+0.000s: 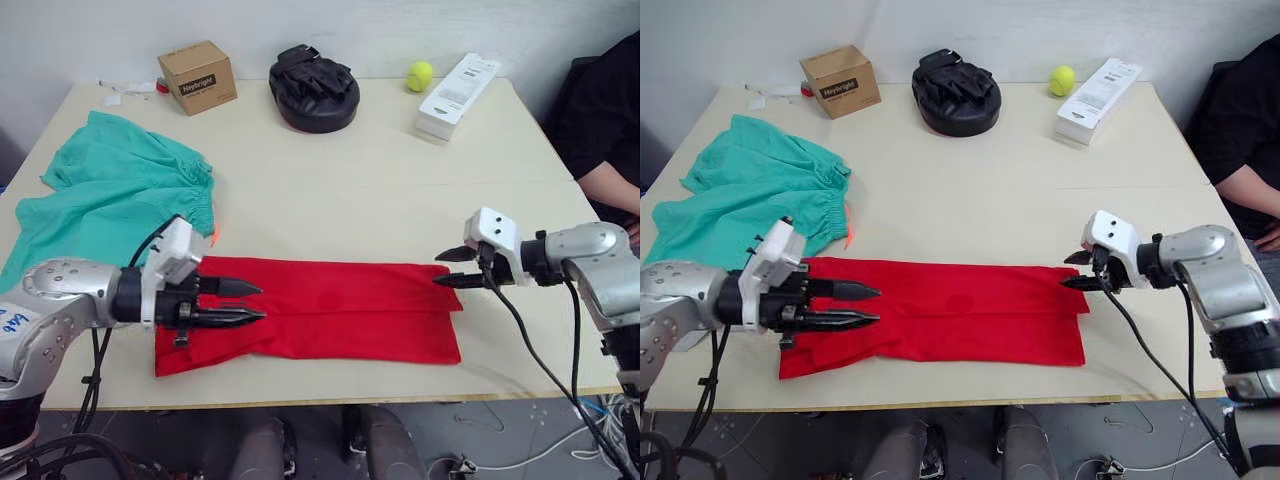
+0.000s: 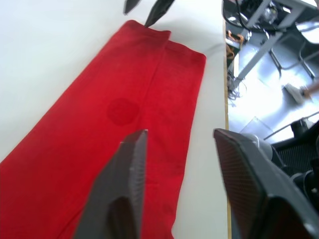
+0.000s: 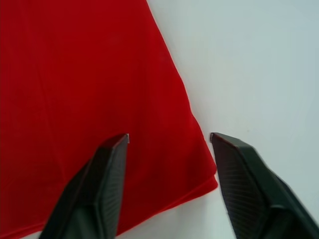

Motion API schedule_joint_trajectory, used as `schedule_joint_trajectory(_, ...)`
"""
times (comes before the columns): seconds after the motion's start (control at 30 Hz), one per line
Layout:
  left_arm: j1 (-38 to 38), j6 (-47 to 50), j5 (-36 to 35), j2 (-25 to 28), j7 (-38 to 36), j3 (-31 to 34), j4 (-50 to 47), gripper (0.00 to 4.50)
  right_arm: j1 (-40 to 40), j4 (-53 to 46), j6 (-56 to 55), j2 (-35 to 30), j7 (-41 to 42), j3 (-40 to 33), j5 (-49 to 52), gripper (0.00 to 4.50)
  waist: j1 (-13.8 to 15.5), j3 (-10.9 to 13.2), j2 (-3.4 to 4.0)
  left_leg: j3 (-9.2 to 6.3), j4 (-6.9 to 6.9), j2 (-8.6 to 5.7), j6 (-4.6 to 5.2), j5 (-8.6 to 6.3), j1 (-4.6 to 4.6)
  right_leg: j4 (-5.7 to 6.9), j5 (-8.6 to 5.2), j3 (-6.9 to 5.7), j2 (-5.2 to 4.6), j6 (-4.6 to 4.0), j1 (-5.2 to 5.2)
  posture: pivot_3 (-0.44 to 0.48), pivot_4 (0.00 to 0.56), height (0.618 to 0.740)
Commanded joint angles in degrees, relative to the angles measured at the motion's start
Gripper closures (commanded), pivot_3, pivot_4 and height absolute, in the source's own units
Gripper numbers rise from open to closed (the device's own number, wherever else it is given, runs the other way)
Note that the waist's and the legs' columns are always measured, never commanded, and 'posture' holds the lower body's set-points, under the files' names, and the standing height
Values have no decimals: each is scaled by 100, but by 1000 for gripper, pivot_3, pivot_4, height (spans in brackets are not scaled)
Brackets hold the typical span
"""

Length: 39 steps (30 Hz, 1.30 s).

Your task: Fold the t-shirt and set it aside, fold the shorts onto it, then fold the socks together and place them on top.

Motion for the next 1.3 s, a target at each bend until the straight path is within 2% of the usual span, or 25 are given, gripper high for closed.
schedule_joint_trajectory(0.03,26,-428,325,94,-16,-173,-186,1074,-412,431,-4,224,266,237,-190,731,0,1,2,0,0,0,-2,2,1,1,0,1,1,0,0,0,150,740)
schedule_joint_trajectory(0.1,67,-591,474,99,-1,-223,-165,427,-591,622,66,385,312,312,-234,13,1,1,2,0,-1,1,-4,6,0,2,0,0,3,0,-2,0,150,740)
schedule_joint_trajectory(0.13,95,-647,531,99,16,-230,-169,104,-650,719,70,448,318,347,-273,0,2,3,5,-1,-1,3,-5,7,-1,1,0,0,5,0,-2,0,150,740)
schedule_joint_trajectory(0.4,225,-884,776,66,180,-233,-224,22,-706,1033,-122,602,510,557,-589,0,8,3,6,-3,6,2,-3,8,-6,-3,0,0,5,0,0,0,150,740)
schedule_joint_trajectory(0.5,185,-943,819,47,218,-267,-169,0,-736,1071,-275,664,522,530,-634,575,6,3,6,-4,6,3,-3,9,-4,1,0,0,5,0,0,0,150,740)
schedule_joint_trajectory(0.67,116,-1039,901,14,274,-288,-104,0,-904,1269,-579,758,509,562,-836,2249,-6,3,6,-4,5,3,-4,8,-4,1,0,0,5,0,-1,0,150,740)
schedule_joint_trajectory(0.87,155,-1199,1013,3,318,-303,-4,0,-1526,1953,-1098,954,560,575,-1098,4435,-9,5,9,-3,6,3,-4,9,-4,2,0,0,5,0,-1,0,150,740)
schedule_joint_trajectory(1.03,160,-1289,1103,-102,438,-323,48,0,-2562,3354,-1987,1416,121,716,-1651,4475,-29,7,13,-1,6,3,-4,10,-5,3,0,1,6,0,-3,0,150,740)
schedule_joint_trajectory(1.17,195,-1332,1157,-177,533,-341,53,0,-3475,4746,-2820,1880,-689,890,-2222,4475,-43,9,15,1,6,3,-7,14,-11,6,0,2,6,0,-11,0,150,740)
schedule_joint_trajectory(1.3,250,-1339,1183,-246,614,-327,33,0,-3905,5581,-3442,2177,-1536,1088,-2756,4475,-37,9,15,-1,11,4,-8,18,-36,6,0,1,6,0,-32,0,150,740)
